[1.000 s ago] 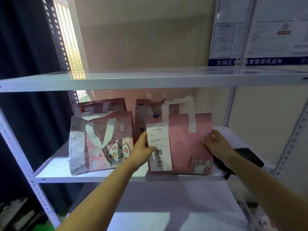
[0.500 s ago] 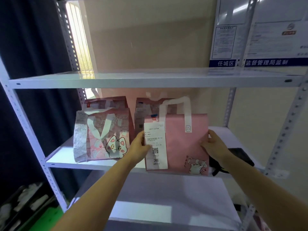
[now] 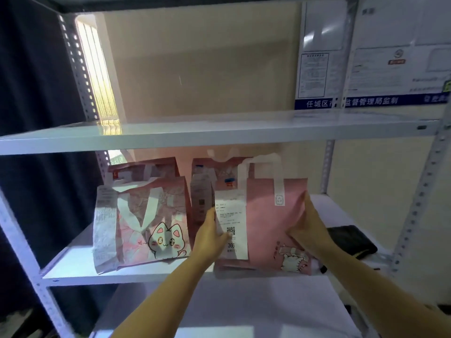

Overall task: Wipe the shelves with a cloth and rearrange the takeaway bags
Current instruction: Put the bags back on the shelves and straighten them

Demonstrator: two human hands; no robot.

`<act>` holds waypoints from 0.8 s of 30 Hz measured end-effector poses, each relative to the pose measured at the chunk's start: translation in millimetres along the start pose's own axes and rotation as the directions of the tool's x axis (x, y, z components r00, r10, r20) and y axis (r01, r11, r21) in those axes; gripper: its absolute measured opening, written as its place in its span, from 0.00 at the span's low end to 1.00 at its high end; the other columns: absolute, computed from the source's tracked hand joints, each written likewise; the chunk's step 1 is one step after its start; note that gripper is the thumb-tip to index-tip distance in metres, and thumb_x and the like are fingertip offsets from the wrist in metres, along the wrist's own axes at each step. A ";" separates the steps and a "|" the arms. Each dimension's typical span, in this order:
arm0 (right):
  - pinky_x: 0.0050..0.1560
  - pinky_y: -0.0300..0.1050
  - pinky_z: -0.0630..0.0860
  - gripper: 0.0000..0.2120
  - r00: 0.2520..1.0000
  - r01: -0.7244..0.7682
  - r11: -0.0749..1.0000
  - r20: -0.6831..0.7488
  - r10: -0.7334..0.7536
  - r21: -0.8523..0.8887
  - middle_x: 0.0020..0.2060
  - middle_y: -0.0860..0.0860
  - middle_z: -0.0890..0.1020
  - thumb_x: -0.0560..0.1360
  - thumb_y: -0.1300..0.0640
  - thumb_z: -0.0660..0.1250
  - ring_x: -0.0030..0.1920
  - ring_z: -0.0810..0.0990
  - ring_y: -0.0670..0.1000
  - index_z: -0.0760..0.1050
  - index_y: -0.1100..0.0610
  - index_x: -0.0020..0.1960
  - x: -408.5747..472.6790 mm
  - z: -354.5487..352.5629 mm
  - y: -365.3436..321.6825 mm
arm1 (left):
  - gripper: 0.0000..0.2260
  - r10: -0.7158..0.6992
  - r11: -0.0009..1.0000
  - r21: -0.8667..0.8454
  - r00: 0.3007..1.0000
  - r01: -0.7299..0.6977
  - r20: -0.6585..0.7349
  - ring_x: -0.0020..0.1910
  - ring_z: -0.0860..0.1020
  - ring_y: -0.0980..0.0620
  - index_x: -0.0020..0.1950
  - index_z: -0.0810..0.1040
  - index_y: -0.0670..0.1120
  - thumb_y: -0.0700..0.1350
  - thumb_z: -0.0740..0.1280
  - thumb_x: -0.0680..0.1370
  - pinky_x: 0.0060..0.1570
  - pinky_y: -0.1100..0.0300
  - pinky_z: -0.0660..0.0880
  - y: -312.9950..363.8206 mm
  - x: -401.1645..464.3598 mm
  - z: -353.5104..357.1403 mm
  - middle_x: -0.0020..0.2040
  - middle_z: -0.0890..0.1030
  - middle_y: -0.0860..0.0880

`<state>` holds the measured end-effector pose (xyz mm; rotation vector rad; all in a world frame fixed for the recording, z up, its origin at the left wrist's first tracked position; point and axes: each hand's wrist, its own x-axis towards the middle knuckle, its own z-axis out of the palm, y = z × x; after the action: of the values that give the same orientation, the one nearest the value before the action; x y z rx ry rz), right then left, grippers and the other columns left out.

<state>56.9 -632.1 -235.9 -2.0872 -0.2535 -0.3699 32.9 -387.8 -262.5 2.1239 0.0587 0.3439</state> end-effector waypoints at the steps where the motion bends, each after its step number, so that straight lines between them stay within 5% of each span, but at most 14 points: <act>1: 0.39 0.30 0.75 0.36 0.999 -0.001 1.000 -0.032 0.001 0.021 0.49 0.44 0.78 0.68 0.70 0.69 0.48 0.79 0.44 0.59 0.45 0.67 4.3 5.7 3.7 | 0.30 -0.005 1.000 -0.019 1.000 0.005 0.005 0.49 0.79 0.54 0.68 0.62 0.54 0.37 0.71 0.73 0.47 0.59 0.78 -2.7 7.7 0.6 0.57 0.79 0.54; 3: 0.45 0.32 0.76 0.37 0.995 -0.071 0.996 -0.063 0.074 0.052 0.55 0.50 0.77 0.69 0.70 0.70 0.51 0.78 0.48 0.58 0.51 0.72 8.0 14.9 3.3 | 0.28 0.014 1.000 -0.027 1.000 -0.013 0.022 0.49 0.79 0.54 0.66 0.63 0.53 0.37 0.72 0.73 0.46 0.60 0.79 -10.8 20.0 0.6 0.57 0.80 0.53; 6: 0.68 0.50 0.67 0.40 0.982 -0.152 0.977 -0.132 0.133 -0.148 0.70 0.49 0.64 0.69 0.56 0.69 0.69 0.66 0.52 0.52 0.49 0.75 8.2 25.8 -1.0 | 0.28 0.080 0.996 -0.046 0.994 -0.077 0.076 0.52 0.78 0.57 0.66 0.63 0.53 0.40 0.73 0.72 0.46 0.64 0.78 -23.6 28.1 -5.5 0.59 0.79 0.55; 8: 0.70 0.56 0.64 0.41 0.967 -0.192 0.934 -0.221 0.128 -0.301 0.73 0.54 0.60 0.68 0.54 0.67 0.73 0.62 0.58 0.51 0.52 0.76 2.6 32.2 -7.7 | 0.31 0.118 0.989 -0.103 0.988 -0.108 0.103 0.55 0.77 0.59 0.69 0.62 0.52 0.42 0.74 0.72 0.51 0.64 0.75 -29.2 31.3 -14.9 0.61 0.78 0.56; 12: 0.72 0.55 0.60 0.38 0.946 -0.162 0.961 -0.313 0.087 -0.224 0.75 0.54 0.57 0.70 0.64 0.69 0.75 0.56 0.56 0.56 0.53 0.76 -20.0 43.2 -39.8 | 0.35 0.225 0.941 -0.281 0.969 -0.188 0.104 0.67 0.70 0.57 0.75 0.59 0.53 0.43 0.73 0.74 0.67 0.54 0.68 -25.4 31.3 -54.7 0.67 0.71 0.58; 17: 0.71 0.53 0.64 0.30 0.982 -0.064 0.997 -0.180 0.056 -0.038 0.72 0.44 0.65 0.73 0.62 0.69 0.72 0.63 0.47 0.65 0.46 0.71 -32.3 78.2 -79.1 | 0.27 0.435 0.897 -0.134 0.894 -0.421 0.105 0.66 0.69 0.62 0.72 0.67 0.56 0.48 0.71 0.75 0.65 0.63 0.66 -32.5 17.2 -114.2 0.69 0.71 0.61; 21: 0.67 0.39 0.62 0.31 0.997 -0.023 1.000 0.067 0.022 0.015 0.70 0.41 0.63 0.75 0.60 0.69 0.69 0.61 0.41 0.62 0.45 0.73 -34.6 129.4 -112.1 | 0.20 0.551 0.831 0.041 0.831 -0.555 0.079 0.65 0.70 0.63 0.66 0.73 0.55 0.49 0.68 0.74 0.63 0.68 0.65 -58.7 8.4 -157.1 0.65 0.73 0.62; 24: 0.70 0.47 0.64 0.32 0.983 -0.020 1.000 0.183 0.018 0.008 0.73 0.44 0.63 0.75 0.55 0.69 0.73 0.61 0.46 0.59 0.42 0.74 -28.2 171.7 -129.6 | 0.17 0.570 0.821 0.055 0.822 -0.568 -0.022 0.65 0.71 0.63 0.63 0.76 0.53 0.43 0.68 0.75 0.64 0.72 0.64 -83.6 3.7 -191.9 0.64 0.75 0.60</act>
<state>15.9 -419.2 -226.9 -2.1144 -0.3434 -0.1643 -7.2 -184.4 -233.4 2.1447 -0.5691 0.7399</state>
